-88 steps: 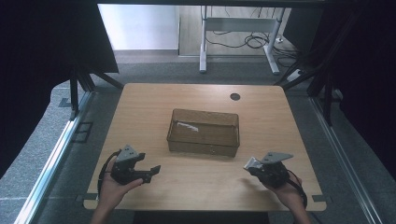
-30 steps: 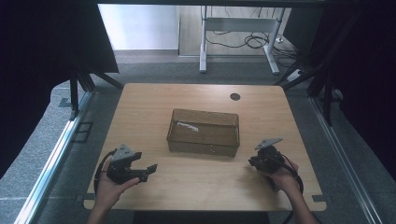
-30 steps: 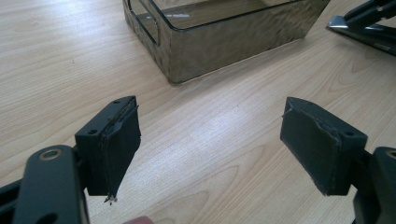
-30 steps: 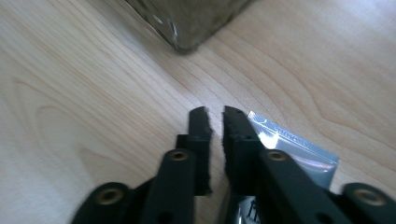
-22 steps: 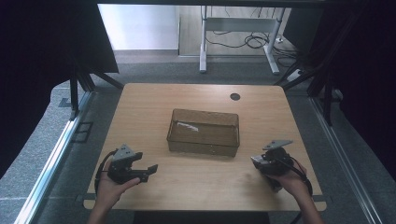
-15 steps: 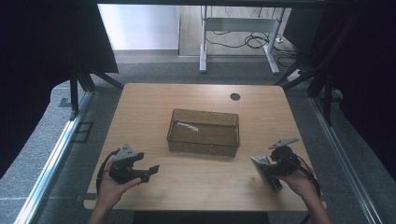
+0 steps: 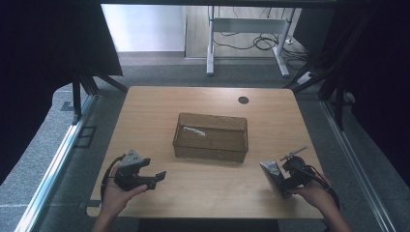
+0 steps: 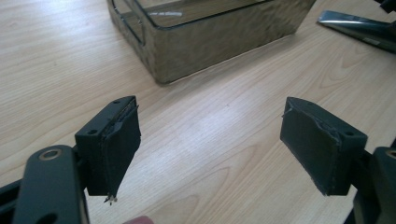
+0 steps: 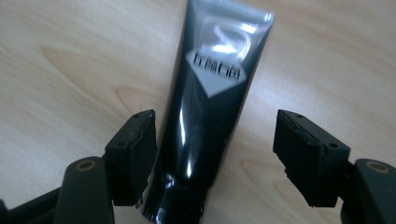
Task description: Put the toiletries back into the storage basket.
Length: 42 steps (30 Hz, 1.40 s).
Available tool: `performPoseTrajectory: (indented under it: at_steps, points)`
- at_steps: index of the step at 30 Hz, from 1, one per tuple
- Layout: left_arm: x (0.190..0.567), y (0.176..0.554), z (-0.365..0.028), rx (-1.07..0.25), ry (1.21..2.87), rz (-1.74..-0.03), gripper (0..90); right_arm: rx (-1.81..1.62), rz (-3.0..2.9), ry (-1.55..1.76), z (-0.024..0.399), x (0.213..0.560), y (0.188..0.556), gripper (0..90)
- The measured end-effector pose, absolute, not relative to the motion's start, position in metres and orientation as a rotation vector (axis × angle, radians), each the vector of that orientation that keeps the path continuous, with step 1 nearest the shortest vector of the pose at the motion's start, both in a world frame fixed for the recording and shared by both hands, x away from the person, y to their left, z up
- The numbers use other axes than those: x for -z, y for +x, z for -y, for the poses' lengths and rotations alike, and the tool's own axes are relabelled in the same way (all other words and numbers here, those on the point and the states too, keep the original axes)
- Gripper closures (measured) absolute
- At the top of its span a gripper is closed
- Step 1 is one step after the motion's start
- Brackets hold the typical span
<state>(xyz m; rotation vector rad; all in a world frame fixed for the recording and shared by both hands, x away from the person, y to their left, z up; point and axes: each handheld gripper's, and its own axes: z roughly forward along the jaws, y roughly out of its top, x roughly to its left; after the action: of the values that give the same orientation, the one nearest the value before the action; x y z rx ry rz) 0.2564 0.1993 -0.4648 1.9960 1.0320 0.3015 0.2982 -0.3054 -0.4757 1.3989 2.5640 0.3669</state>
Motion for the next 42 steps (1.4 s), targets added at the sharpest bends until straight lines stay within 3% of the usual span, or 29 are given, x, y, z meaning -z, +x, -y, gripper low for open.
performPoseTrajectory:
  at_steps: [10, 17, 42]
  points:
    - [0.466, 0.258, -0.198, -0.297, 2.0, -1.034, 20.4, -0.286, -2.639, 1.435, 0.302, 0.487, 0.299, 31.9]
    - [0.466, 0.257, -0.198, -0.297, 2.001, -1.032, 20.4, -0.244, -2.674, 1.473, 0.298, 0.5, 0.305, 38.9]
    - [0.467, 0.258, -0.197, -0.299, 2.001, -1.035, 20.4, -0.255, -2.67, 1.464, 0.302, 0.492, 0.308, 47.2]
